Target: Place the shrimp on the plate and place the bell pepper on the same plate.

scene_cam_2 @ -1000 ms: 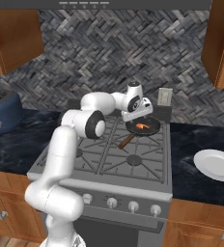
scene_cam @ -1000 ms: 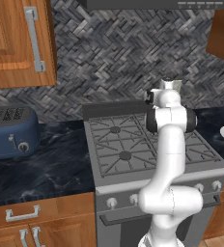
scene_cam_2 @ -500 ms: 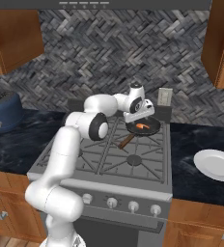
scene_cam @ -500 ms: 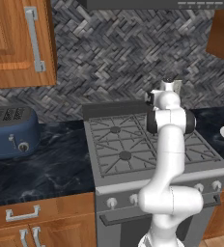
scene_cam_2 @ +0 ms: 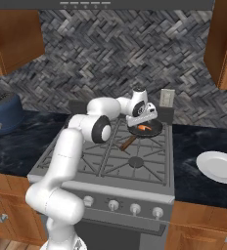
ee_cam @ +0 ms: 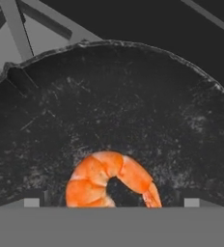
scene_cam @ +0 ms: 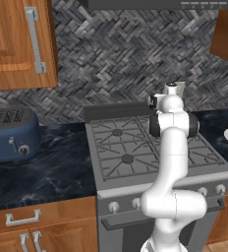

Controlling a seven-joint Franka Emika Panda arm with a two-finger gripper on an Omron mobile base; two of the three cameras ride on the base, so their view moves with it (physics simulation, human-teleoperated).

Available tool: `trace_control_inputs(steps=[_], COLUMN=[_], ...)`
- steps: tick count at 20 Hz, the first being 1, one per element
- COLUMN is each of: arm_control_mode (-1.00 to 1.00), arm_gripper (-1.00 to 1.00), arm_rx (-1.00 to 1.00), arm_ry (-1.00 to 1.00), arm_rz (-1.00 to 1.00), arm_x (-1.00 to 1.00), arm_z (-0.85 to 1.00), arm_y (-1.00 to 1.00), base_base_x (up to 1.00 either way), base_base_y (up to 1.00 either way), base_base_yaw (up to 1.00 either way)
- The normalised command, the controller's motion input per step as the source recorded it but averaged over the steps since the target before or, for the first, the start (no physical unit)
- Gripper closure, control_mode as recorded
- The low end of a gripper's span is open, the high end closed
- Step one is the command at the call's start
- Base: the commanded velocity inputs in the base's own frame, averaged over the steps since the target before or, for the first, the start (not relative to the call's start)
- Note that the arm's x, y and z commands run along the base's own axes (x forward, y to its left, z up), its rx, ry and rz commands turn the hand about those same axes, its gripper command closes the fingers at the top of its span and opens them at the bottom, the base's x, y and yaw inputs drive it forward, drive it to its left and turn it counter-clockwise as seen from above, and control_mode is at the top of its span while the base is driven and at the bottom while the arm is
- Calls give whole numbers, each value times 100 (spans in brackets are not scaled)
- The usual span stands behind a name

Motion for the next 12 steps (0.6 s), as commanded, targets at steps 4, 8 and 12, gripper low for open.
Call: trace_control_inputs(steps=[4,8,12], arm_control_mode=[-100,-100,-100], arm_gripper=[-100,-100,-100], arm_rx=[0,0,0], arm_ry=[0,0,0], arm_rz=[0,0,0], arm_x=[1,8,12], arm_z=[-17,-13,-6], arm_y=[0,-2,-6], base_base_x=[0,0,0], base_base_y=[0,0,0], base_base_yaw=[0,0,0])
